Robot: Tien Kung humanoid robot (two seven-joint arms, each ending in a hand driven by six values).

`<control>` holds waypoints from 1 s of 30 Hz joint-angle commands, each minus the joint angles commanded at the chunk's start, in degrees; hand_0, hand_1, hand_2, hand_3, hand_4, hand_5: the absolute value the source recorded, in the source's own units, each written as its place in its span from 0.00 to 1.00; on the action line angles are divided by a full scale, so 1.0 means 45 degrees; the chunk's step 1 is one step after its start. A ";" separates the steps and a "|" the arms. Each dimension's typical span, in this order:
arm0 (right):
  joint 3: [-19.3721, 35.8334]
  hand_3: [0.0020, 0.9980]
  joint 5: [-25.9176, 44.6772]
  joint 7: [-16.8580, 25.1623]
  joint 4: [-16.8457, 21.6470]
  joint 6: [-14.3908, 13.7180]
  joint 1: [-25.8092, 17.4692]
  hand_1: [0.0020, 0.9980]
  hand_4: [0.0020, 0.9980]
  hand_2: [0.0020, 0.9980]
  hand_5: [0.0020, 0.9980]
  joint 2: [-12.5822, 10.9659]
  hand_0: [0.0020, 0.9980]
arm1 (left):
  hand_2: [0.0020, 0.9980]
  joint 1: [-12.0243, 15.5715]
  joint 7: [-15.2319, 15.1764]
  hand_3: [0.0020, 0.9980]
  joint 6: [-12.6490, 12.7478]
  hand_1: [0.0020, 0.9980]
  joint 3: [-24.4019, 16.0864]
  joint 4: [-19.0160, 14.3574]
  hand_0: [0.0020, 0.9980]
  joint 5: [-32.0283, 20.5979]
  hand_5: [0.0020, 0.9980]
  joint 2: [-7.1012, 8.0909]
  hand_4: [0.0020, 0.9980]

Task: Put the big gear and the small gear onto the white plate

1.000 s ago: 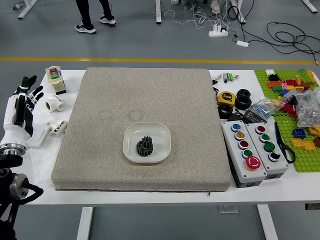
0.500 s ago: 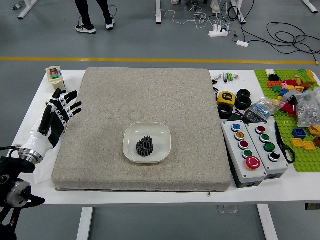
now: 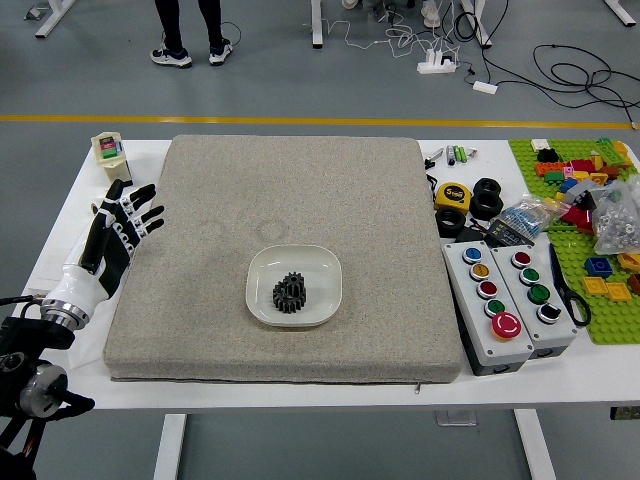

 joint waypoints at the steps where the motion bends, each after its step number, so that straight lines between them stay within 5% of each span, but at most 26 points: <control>1: 0.0001 0.62 -0.0012 -0.0003 0.0000 0.0002 -0.0005 0.70 0.84 0.78 0.65 0.0002 0.70 | 0.95 0.0011 -0.0048 0.87 0.0072 0.90 0.0014 -0.0005 0.85 0.0013 1.00 -0.0004 0.94; 30: 0.0038 0.62 -0.0256 -0.0034 0.0000 0.0000 -0.0191 0.69 0.84 0.77 0.65 0.0030 0.70 | 0.96 0.0279 -0.0089 0.86 0.0295 0.91 0.0423 -0.0242 0.85 0.0070 1.00 -0.0305 0.95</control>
